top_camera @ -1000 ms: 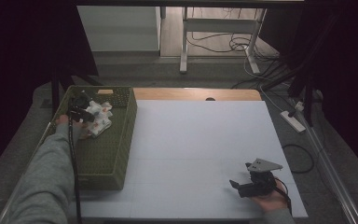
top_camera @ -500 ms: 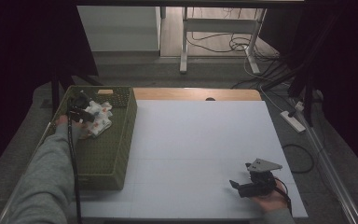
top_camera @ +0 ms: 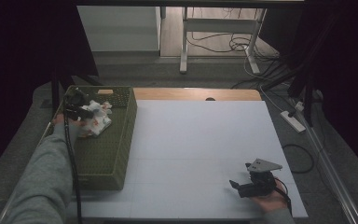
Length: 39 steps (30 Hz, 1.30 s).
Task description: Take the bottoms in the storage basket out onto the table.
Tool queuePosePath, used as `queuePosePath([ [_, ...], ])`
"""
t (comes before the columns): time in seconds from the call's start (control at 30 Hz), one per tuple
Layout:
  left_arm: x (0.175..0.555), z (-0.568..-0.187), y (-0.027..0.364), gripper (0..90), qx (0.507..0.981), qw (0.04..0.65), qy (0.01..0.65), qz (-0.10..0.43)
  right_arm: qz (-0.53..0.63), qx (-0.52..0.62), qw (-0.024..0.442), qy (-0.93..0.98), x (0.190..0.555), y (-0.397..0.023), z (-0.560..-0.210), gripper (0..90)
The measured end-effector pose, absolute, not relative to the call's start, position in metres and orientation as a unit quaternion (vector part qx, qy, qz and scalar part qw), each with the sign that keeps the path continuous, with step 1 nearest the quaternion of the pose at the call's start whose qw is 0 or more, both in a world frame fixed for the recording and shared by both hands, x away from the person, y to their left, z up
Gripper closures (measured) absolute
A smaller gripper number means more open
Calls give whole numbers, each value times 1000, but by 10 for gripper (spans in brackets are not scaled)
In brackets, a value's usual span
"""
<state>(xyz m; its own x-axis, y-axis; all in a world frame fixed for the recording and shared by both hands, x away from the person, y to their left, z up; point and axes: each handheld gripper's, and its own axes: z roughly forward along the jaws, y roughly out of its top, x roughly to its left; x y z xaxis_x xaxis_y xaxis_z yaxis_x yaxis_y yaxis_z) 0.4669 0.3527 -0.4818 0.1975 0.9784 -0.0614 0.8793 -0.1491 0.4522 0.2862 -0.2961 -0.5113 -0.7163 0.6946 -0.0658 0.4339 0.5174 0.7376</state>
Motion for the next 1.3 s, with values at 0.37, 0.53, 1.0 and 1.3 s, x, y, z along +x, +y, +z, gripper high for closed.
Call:
queuePosePath([
  [0.37, 454, -464, 355, 851, 738, 229, 619, 143, 365, 330, 181, 851, 286, -296, -510, 81],
  [0.53, 448, -457, 356, 850, 731, 245, 619, 150, 367, 330, 181, 851, 286, -296, -509, 81],
  [1.0, 432, -439, 360, 851, 721, 283, 611, 161, 367, 329, 181, 851, 286, -296, -509, 81],
  [1.3, 423, -427, 359, 851, 716, 313, 603, 161, 367, 330, 181, 851, 286, -296, -509, 81],
])
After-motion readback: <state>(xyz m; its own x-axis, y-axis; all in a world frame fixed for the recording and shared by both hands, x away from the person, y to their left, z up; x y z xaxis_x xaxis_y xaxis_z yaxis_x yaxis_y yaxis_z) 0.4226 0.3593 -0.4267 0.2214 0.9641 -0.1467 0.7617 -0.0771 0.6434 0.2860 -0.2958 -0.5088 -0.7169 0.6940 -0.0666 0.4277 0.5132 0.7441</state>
